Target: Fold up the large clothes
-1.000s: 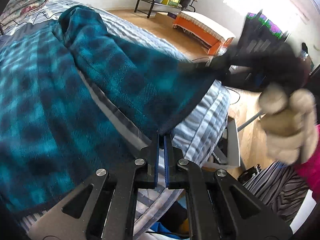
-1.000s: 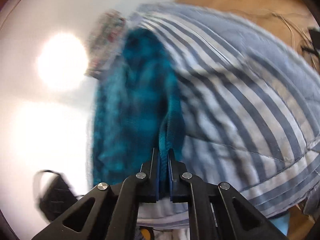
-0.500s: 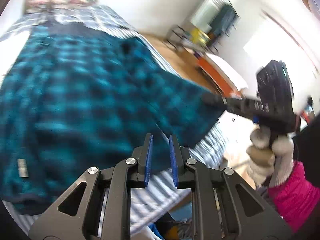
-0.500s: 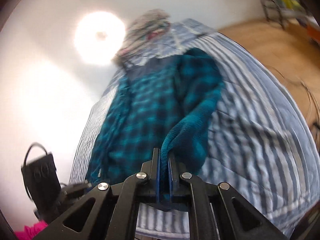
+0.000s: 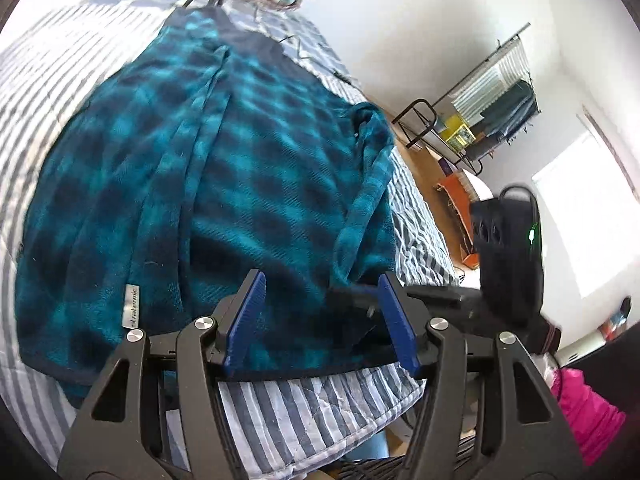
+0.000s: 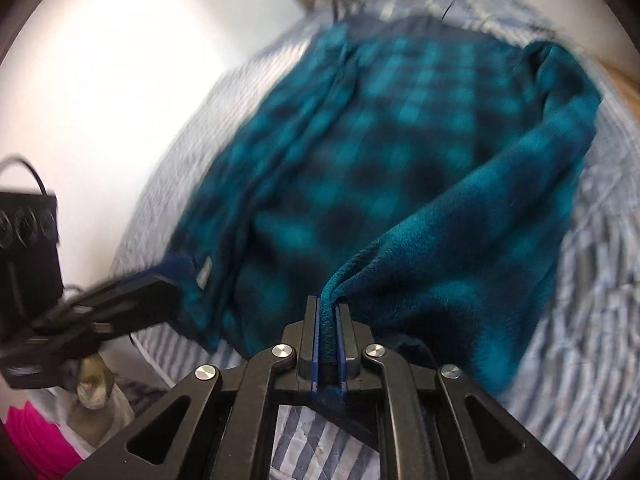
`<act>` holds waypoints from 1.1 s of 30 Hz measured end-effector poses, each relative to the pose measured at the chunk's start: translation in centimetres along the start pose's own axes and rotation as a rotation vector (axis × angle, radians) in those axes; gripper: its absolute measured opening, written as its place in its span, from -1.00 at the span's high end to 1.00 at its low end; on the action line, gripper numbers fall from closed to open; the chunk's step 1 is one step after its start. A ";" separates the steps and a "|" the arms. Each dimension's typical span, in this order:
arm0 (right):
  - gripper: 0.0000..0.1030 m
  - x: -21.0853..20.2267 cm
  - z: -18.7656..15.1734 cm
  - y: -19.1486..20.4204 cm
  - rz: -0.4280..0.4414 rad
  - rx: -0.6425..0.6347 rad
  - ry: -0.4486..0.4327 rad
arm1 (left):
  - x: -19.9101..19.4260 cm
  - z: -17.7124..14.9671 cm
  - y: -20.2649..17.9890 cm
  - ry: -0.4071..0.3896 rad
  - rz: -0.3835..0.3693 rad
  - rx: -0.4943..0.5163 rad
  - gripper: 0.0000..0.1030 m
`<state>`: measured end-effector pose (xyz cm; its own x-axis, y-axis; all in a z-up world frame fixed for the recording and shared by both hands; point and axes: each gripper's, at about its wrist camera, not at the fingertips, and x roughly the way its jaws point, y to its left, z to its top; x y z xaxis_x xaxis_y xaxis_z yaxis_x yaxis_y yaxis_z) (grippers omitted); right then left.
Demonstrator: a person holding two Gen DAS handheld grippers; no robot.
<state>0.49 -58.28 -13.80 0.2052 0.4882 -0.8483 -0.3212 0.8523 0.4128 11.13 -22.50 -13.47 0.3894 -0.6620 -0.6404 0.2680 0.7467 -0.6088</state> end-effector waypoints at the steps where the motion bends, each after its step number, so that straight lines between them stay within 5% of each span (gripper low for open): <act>1: 0.49 0.1 -0.3 -0.1 0.012 -0.001 0.013 | 0.5 0.1 0.3 0.013 -0.001 -0.009 -0.15; 9: -0.09 -5.7 -0.7 -3.0 0.063 0.041 -0.080 | 4.9 0.4 0.2 0.103 -0.029 -0.033 -0.15; 12: -0.09 -8.0 -0.2 -5.6 0.046 0.108 -0.143 | 6.1 0.4 -0.3 0.114 -0.031 -0.033 -0.15; 16: 0.02 -9.7 -0.1 -8.3 0.059 0.178 -0.183 | 6.7 0.2 -1.0 0.122 0.010 -0.002 -0.15; 18: 0.33 -9.4 -0.5 -8.7 0.075 0.184 -0.161 | 7.1 0.1 -1.0 0.132 0.030 0.006 -0.15; 22: 0.55 -6.4 -1.1 -8.1 0.099 0.151 -0.078 | 8.6 -0.6 0.0 0.188 0.150 0.044 0.44; 25: 0.57 -3.7 -1.3 -5.8 0.115 0.043 -0.007 | 8.3 -1.1 0.8 0.186 0.173 0.053 0.58; 31: 0.56 0.1 -3.5 -3.7 0.109 -0.076 0.164 | 7.5 -0.8 1.2 0.172 0.102 0.004 0.55; 32: 0.56 -0.5 -3.5 -3.8 0.119 -0.076 0.157 | 7.5 -0.8 1.0 0.178 0.078 -0.004 0.49; 33: 0.55 -1.4 -3.3 -4.0 0.135 -0.067 0.134 | 7.5 -0.7 0.8 0.182 0.059 -0.004 0.20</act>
<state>-1.55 -63.04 -15.33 0.0326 0.5643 -0.8249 -0.3994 0.7640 0.5068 13.68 -26.95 -19.07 0.2387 -0.6181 -0.7490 0.2456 0.7846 -0.5692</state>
